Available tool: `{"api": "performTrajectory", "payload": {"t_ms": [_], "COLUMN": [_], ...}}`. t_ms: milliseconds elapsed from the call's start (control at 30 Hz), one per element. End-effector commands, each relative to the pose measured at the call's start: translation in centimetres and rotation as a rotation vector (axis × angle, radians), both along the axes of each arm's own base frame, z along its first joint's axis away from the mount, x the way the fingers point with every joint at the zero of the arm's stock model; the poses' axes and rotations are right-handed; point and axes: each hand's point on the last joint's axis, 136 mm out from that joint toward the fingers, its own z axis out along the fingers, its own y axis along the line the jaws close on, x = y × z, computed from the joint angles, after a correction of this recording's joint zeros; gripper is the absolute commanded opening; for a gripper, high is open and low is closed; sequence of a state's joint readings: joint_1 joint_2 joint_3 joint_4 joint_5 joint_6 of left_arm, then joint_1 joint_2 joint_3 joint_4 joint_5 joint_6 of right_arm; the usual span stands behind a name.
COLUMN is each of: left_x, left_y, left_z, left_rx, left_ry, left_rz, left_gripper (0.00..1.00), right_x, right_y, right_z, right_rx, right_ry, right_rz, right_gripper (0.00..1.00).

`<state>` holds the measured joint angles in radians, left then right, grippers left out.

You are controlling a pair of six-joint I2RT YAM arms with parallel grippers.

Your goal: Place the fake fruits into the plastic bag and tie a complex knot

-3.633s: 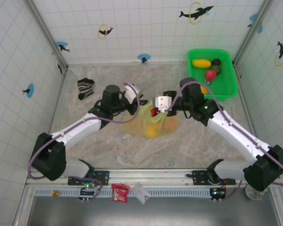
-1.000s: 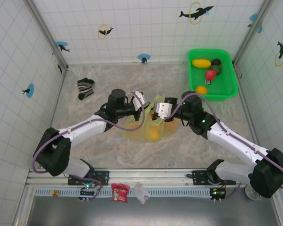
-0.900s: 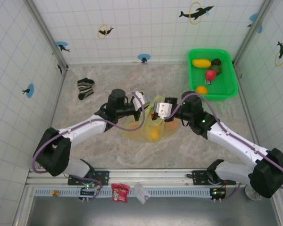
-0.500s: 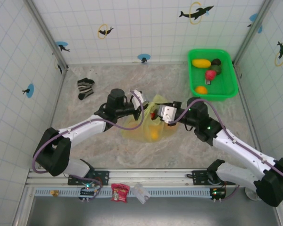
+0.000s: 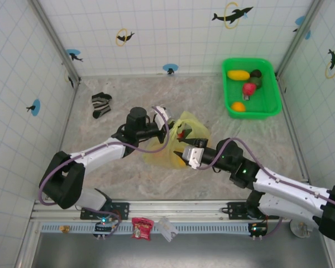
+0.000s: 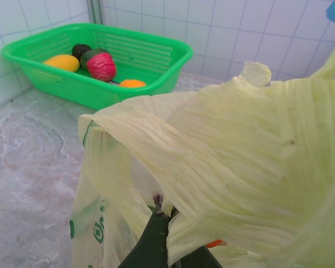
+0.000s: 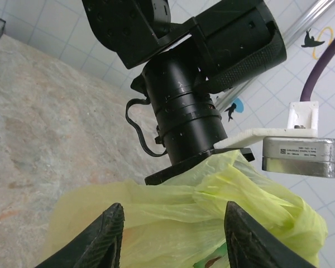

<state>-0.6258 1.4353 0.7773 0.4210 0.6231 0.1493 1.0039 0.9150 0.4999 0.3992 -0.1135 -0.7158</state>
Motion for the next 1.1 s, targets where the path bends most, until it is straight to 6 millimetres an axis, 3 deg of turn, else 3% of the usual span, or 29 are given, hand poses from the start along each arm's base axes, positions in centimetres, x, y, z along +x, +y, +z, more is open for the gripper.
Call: {"api": "performTrajectory", "payload": {"t_ms": [0,100,267,567,800,1067], "left_x": [0.1,-0.1,-0.2,-0.2,-0.4,-0.5], "left_y": [0.2,0.2,0.1,-0.2,-0.3,-0.5], "left_z": [0.2,0.2,0.0,0.3,0.3,0.3], "left_rx": [-0.019,-0.019,-0.015,-0.022,-0.018,-0.023], "left_ry": [0.010,0.013,0.018,0.027,0.032,0.042], "left_rz": [0.009,0.004,-0.008,-0.027,-0.036,-0.052], "left_gripper": [0.00,0.00,0.00,0.00,0.00,0.00], "right_x": [0.2,-0.3,1.2,3.8,4.0,4.9], "right_y": [-0.2,-0.4,-0.4,0.8,1.3,1.5], "right_z": [2.0,3.1,2.4,3.0,4.1,4.1], "right_rx": [0.060,0.089,0.028,0.009,0.032,0.011], "right_ry": [-0.164,-0.265,-0.317,-0.301,-0.322,-0.344], "right_rz": [-0.051,-0.073,-0.131,-0.115,-0.098,-0.111], "right_gripper": [0.51,0.52,0.58,0.58,0.58,0.58]}}
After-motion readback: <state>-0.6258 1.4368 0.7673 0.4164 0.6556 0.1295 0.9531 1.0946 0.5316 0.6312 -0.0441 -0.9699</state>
